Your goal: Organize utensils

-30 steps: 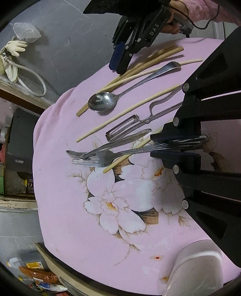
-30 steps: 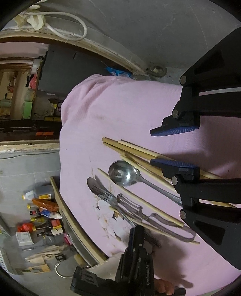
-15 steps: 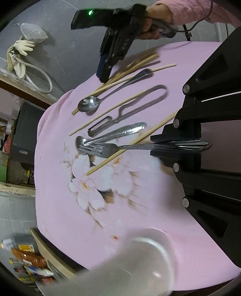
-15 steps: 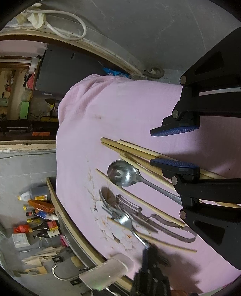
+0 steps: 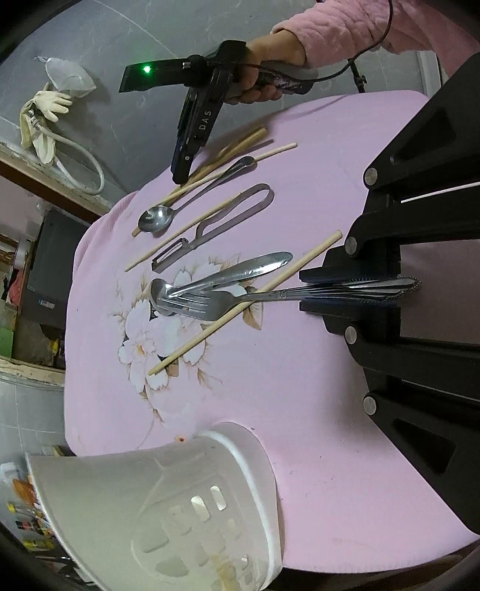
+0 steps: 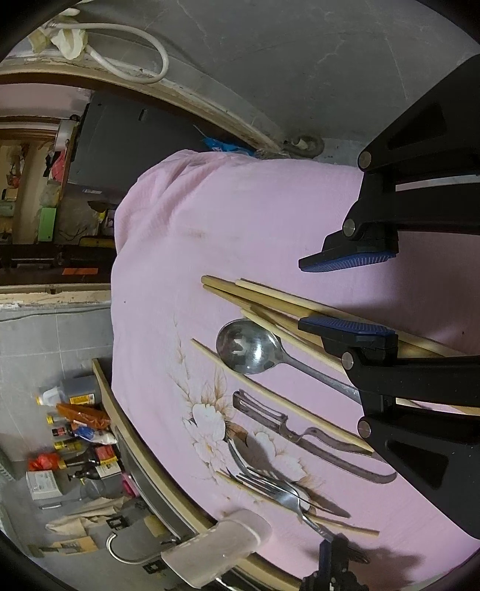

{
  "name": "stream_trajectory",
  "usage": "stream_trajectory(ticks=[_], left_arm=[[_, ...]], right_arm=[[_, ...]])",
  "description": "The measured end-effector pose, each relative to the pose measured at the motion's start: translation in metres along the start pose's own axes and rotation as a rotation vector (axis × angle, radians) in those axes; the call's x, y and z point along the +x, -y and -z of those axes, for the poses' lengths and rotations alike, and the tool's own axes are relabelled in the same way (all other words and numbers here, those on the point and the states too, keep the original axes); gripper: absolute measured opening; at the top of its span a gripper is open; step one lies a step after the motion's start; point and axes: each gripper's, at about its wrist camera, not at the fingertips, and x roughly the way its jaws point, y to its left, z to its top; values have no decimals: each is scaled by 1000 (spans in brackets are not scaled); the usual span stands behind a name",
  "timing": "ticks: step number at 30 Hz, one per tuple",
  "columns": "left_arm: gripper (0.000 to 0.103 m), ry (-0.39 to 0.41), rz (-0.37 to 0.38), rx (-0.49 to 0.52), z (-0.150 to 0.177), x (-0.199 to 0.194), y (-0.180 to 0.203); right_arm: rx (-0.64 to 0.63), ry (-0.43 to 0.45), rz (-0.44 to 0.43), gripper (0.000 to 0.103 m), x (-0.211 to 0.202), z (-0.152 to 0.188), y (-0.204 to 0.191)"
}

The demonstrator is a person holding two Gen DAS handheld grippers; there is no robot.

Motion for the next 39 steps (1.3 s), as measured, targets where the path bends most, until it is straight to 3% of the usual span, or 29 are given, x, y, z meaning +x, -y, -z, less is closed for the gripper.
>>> stream_trajectory(ticks=[6,10,12,19,21,22,26,34,39], left_arm=[[21,16,33,-23,-10,-1,-5],[24,87,-53,-39,-20,2,-8],[24,90,-112,-58,-27,9,-12],[23,95,-128,-101,-41,25,-16],[15,93,-147,-99,-48,32,-15],[10,86,-147,-103,-51,35,-16],[7,79,-135,-109,-60,41,-18],[6,84,-109,-75,-58,40,-15],[6,76,-96,-95,-59,38,-16]], right_arm=[[0,-2,0,24,0,0,0],[1,-4,-2,26,1,-1,1],[-2,-3,-2,26,2,-1,1],[-1,0,-13,27,4,-1,4],[13,-9,-25,28,6,-4,7],[18,-14,-29,28,7,-6,8],[38,-41,-57,28,14,-14,13],[-12,-64,-19,28,22,-14,4],[31,-59,-38,23,16,-10,15]])
